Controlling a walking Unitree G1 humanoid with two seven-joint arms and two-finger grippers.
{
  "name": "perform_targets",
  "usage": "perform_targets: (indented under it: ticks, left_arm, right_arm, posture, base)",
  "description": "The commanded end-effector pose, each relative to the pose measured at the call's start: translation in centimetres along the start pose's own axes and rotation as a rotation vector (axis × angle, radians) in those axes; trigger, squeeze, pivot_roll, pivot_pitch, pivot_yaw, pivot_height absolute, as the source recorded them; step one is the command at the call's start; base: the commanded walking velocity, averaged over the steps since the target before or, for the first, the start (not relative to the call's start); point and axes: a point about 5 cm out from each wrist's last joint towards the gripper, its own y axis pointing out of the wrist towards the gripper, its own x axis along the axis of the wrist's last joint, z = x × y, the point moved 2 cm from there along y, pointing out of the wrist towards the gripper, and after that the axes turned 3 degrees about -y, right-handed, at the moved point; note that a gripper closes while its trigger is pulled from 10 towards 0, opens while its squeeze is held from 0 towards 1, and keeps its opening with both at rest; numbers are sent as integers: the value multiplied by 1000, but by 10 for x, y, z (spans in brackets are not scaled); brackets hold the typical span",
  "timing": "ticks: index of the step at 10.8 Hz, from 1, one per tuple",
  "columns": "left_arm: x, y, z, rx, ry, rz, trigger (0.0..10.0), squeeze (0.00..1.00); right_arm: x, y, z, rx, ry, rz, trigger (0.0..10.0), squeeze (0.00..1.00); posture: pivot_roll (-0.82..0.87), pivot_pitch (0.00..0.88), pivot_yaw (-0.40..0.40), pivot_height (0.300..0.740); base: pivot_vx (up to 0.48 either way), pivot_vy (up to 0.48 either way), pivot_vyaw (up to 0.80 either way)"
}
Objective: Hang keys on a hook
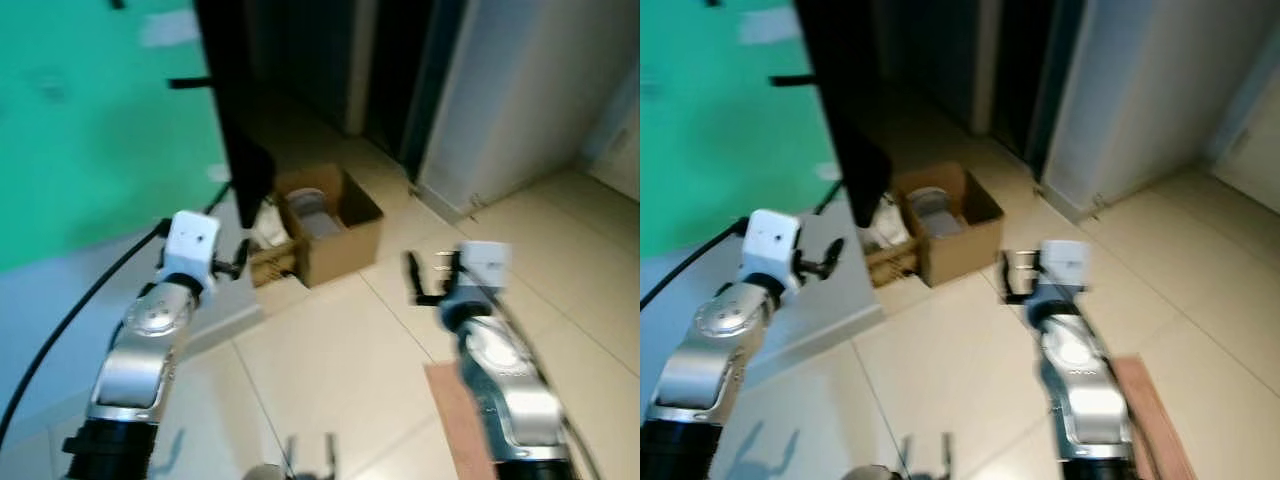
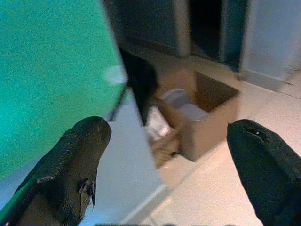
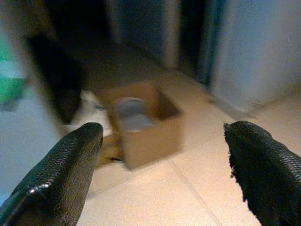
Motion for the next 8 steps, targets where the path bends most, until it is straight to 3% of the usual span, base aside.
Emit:
perform_targets:
  ticks: [1,3,6,8]
  left_arm:
    - [5,1,-7,-24,13,-23,10000,0]
    - [6,0,-10,-45,20,-23,10000,0]
    - [7,0,-12,-65,6,-28,10000,0]
    - [7,1,-13,-75,0,-22,10000,0]
  right_arm:
    - [1,-1,-14,-73,-15,-6,10000,1000]
    - [-2,-2,-23,-145,-30,6,10000,1000]
    - [-1,0,-24,-146,-21,4,10000,1000]
    - [-1,1,-22,-131,-32,2,10000,1000]
  posture:
    - [-60,0,16,740]
    - [-60,0,16,740]
    - [-63,0,25,740]
    - [-66,0,29,740]
  base:
    - [0,0,800]
    - [0,0,800]
    - [0,0,800]
    - [281,0,800]
